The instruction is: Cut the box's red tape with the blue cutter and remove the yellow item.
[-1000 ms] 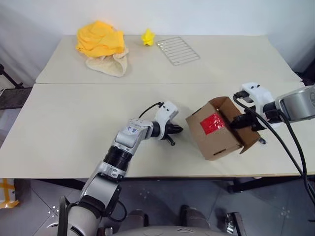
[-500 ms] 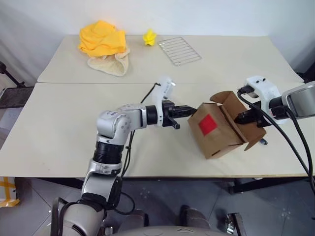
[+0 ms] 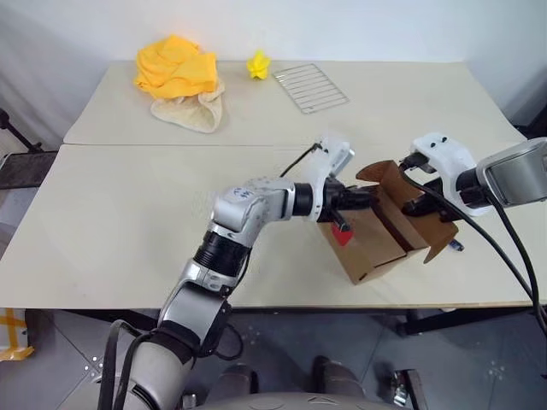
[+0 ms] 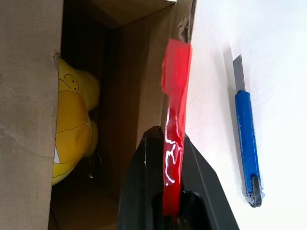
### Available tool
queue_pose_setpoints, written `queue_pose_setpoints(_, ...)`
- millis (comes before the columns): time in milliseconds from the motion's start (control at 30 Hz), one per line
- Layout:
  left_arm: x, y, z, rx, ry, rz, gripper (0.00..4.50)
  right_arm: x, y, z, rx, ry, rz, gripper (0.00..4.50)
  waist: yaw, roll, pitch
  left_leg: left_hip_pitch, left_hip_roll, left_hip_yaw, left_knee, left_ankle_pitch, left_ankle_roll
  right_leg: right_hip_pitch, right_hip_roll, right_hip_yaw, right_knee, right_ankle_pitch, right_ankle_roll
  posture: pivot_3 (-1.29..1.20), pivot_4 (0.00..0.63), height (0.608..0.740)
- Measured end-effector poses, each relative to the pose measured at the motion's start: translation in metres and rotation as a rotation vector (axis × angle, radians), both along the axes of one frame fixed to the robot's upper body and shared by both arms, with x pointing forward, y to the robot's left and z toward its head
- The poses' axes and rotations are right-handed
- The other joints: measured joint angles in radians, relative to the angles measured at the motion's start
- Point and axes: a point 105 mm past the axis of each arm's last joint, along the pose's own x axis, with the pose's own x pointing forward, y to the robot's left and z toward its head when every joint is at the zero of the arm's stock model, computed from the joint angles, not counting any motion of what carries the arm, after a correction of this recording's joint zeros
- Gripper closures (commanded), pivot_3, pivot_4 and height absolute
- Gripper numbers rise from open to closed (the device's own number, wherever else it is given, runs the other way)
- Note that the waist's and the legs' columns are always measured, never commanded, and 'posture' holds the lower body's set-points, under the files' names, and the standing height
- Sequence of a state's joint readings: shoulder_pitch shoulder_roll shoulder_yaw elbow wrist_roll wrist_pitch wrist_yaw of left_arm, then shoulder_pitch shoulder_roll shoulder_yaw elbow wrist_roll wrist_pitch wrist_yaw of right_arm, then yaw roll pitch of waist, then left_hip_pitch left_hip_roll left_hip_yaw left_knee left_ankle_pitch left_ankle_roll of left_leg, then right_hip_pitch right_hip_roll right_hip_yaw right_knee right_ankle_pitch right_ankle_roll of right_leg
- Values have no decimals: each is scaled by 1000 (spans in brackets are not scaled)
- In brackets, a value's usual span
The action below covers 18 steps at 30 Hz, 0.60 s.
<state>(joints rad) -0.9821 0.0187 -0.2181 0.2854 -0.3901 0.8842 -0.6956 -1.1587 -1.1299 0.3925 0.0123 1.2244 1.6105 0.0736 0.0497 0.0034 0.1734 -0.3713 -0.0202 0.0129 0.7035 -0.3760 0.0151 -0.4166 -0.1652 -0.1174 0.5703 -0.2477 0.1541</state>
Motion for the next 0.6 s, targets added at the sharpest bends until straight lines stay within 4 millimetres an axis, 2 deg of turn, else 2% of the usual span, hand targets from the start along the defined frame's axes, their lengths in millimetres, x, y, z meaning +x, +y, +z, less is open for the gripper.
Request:
queue_pose_setpoints(300, -7, 13, -9, 31, -55, -27, 4500, -3, -8, 1, 13, 5, -38, 4492, 2, 0, 0, 0, 0, 0, 0, 0, 0, 0, 0, 0, 0, 0, 0, 0, 150, 740)
queue_pose_setpoints(500, -15, 45, -20, 96, -73, 1, 4500, -2, -26, -3, 119, 28, -138, 4492, 3, 0, 0, 2, 0, -1, 1, 0, 0, 2, 0, 0, 1, 0, 0, 0, 150, 740)
queue_pose_setpoints(600, -18, 54, -23, 117, -71, 23, 4500, -3, -31, -5, 163, 40, -167, 4492, 8, 0, 0, 1, 0, -2, 5, 0, 0, 4, 0, 0, 1, 0, 0, 0, 150, 740)
